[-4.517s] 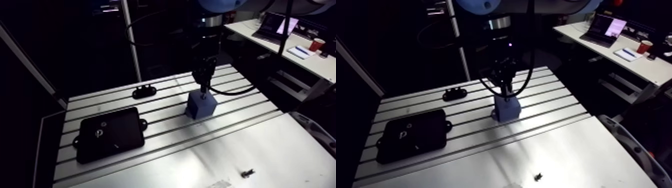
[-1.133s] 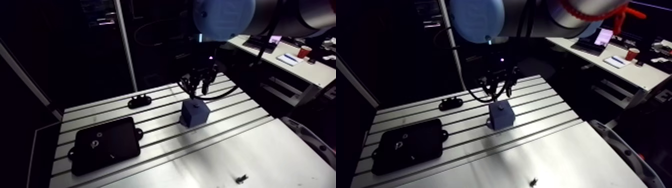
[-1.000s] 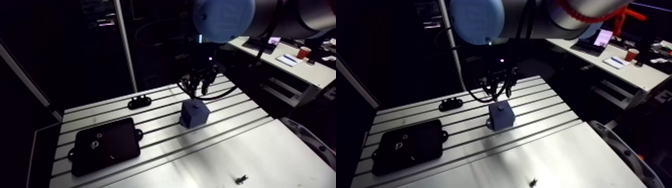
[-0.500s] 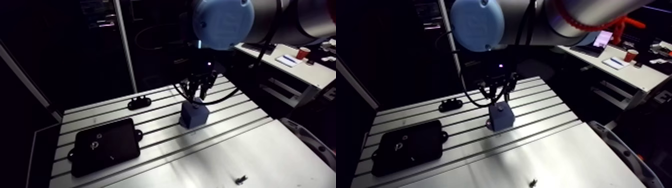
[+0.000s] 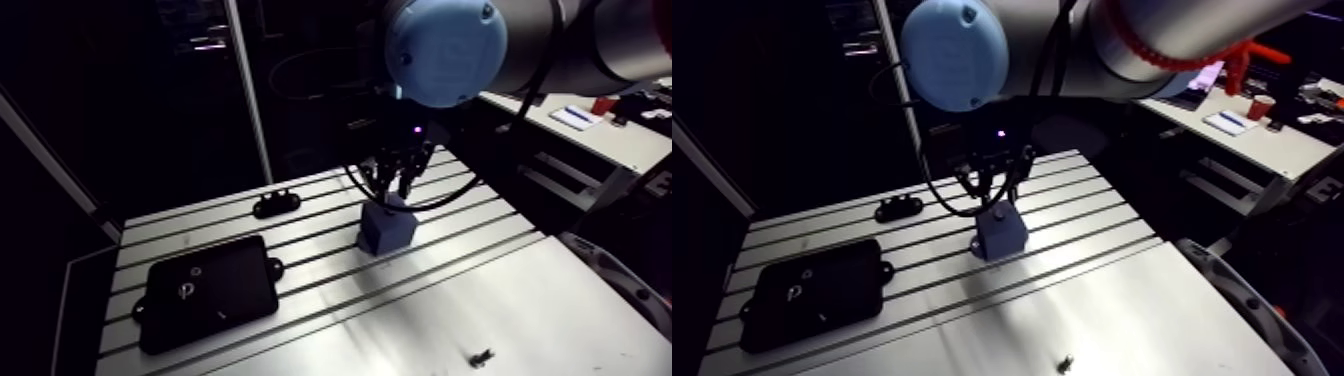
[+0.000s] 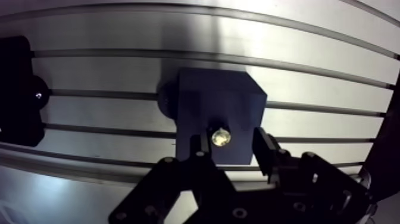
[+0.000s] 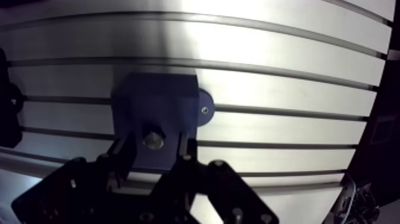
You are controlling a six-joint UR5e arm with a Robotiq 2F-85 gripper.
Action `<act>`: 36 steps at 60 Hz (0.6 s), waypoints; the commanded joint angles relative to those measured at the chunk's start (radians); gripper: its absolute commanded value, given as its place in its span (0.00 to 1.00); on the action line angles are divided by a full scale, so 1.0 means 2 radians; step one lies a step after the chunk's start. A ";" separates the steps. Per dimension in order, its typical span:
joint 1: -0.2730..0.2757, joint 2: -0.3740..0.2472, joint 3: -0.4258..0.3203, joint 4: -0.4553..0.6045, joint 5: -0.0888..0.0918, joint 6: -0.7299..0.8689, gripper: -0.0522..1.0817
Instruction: Pick up the M10 bolt and insert it into the hex recess until seated.
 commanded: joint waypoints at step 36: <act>-0.001 0.000 0.008 -0.001 0.000 -0.003 0.51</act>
